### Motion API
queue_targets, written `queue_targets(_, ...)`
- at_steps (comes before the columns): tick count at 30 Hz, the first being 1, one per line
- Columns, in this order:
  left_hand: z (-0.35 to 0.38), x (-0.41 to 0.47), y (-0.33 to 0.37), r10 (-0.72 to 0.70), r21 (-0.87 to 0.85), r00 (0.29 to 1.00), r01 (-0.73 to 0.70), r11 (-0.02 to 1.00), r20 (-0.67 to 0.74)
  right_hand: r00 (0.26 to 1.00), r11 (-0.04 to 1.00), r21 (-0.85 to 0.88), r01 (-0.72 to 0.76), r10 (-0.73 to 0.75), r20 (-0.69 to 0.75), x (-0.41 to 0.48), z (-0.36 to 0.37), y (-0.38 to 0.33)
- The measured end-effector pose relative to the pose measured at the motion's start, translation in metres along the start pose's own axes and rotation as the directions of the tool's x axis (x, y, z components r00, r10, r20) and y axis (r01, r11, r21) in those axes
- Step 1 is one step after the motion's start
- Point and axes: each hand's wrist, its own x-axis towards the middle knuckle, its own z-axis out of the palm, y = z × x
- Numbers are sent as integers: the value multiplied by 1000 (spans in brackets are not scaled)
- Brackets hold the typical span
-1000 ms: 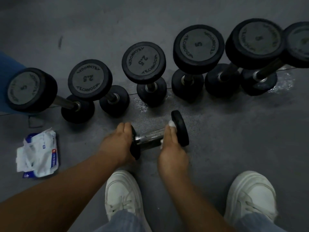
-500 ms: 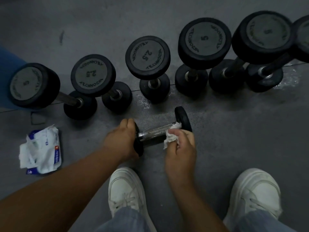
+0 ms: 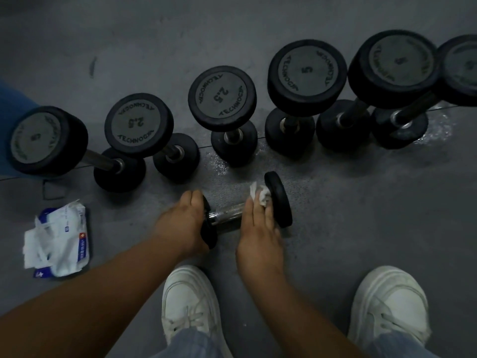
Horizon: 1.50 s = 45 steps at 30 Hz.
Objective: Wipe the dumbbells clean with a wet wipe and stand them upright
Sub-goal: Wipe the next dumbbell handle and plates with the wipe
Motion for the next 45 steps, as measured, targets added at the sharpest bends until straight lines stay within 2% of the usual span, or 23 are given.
queue_targets(2, 0, 1, -1, 3, 13, 1000, -3, 1000, 5, 1000, 1000, 11, 15, -15, -3, 23, -6, 1)
queue_targets(5, -1, 0, 0, 4, 6, 1000, -4, 1000, 3, 995, 990, 129, 52, -62, 72, 39, -26, 3)
queue_targets(7, -2, 2, 0, 10, 1, 1000, -10, 1000, 2, 993, 937, 329, 116, -117, -16, 21, -34, -2)
queue_targets(9, -1, 3, -4, 16, -7, 1000, -16, 1000, -7, 988, 834, 532, 148, -96, -124, 5, -35, -13)
queue_targets(11, 2, 4, -4, 21, -11, 1000, -21, 1000, -9, 980, 877, 462, 135, -51, -190, 10, -24, -14)
queue_targets(13, 3, 3, -3, 22, -5, 1000, -22, 1000, -14, 974, 967, 246, 61, -4, -224, 19, -17, -9)
queue_targets(14, 2, 2, -2, 17, -4, 1000, -17, 1000, -10, 984, 986, 163, 31, -1, -181, 19, -14, -7)
queue_targets(16, -1, 2, -2, 12, 6, 1000, -12, 1000, 2, 996, 994, 65, 83, -80, -42, 12, -8, -3)
queue_targets(18, -2, 2, -2, 14, 20, 1000, -14, 1000, 3, 982, 980, 91, 177, -181, 43, 12, -3, 4)
queue_targets(22, 0, 2, -2, 21, 27, 1000, -21, 999, -11, 991, 980, 154, 127, -117, -71, 24, 2, 2)
queue_targets(25, 1, 2, -4, 38, 28, 999, -37, 999, -6, 923, 912, 174, 370, -382, 39, 18, 5, 0)
queue_targets(26, 0, 3, -5, 44, 29, 999, -44, 999, -7, 928, 914, 232, 334, -362, 93, 23, 0, 6)
queue_targets(29, -2, 2, -8, 58, 63, 998, -58, 996, -2, 993, 955, 277, 104, -114, 23, 35, -19, 7)
queue_targets(30, -1, 0, -8, 75, 82, 997, -73, 994, -19, 992, 960, 259, 105, -119, 37, 33, -21, -3)
queue_targets(32, 8, -9, -11, 119, 100, 988, -109, 989, -101, 959, 955, 237, 178, -222, 176, 19, -18, -20)
queue_targets(33, 15, -14, -13, 135, 66, 980, -127, 990, -147, 946, 962, 179, 208, -244, 214, 15, -17, -18)
queue_targets(36, 43, -35, -13, 85, -195, 965, -136, 971, -250, 989, 1000, -8, 27, -26, 148, 23, -22, 3)
queue_targets(38, 61, -47, -8, 38, -330, 952, -143, 933, -305, 982, 996, -33, 79, -72, 173, 8, -15, -5)
queue_targets(40, 80, -55, -7, 21, -365, 932, -162, 917, -361, 925, 964, -17, 264, -248, 289, -11, -2, -11)
queue_targets(41, 89, -60, -7, 36, -371, 935, -175, 912, -354, 910, 959, 0, 285, -270, 313, -14, -1, -6)
queue_targets(42, 97, -66, -7, 51, -371, 944, -178, 911, -327, 922, 972, 18, 235, -229, 312, -15, -2, 3)
queue_targets(45, 107, -89, -8, 103, -363, 950, -210, 908, -293, 949, 975, -66, 214, -191, 250, -35, -9, 11)
